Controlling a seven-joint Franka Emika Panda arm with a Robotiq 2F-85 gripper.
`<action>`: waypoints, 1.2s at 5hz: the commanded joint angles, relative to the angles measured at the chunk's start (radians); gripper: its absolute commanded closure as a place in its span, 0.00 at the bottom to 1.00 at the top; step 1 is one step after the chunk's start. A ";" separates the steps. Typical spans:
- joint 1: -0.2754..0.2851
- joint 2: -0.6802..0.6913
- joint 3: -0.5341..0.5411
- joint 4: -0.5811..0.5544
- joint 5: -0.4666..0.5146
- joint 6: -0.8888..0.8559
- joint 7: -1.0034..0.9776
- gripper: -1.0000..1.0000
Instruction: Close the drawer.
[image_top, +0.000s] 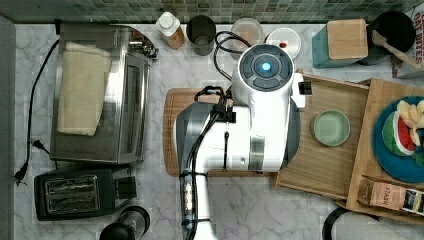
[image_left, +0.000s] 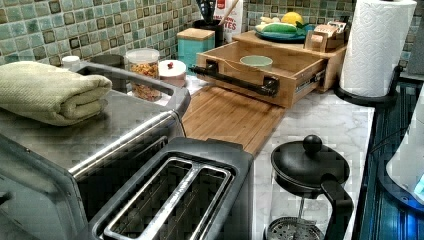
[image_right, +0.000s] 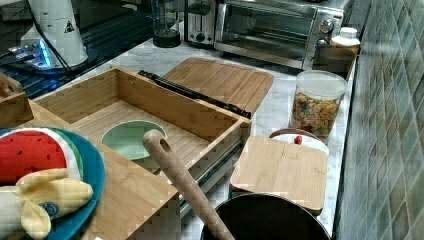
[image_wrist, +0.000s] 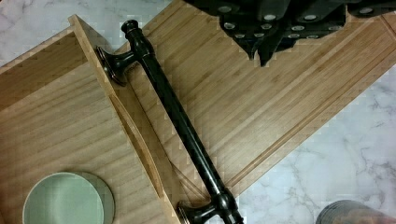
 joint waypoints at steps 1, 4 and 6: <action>-0.004 0.000 -0.002 -0.009 -0.002 0.000 0.000 1.00; -0.031 0.062 0.070 -0.094 -0.086 0.185 -0.245 1.00; 0.021 0.155 0.041 -0.069 -0.149 0.244 -0.261 1.00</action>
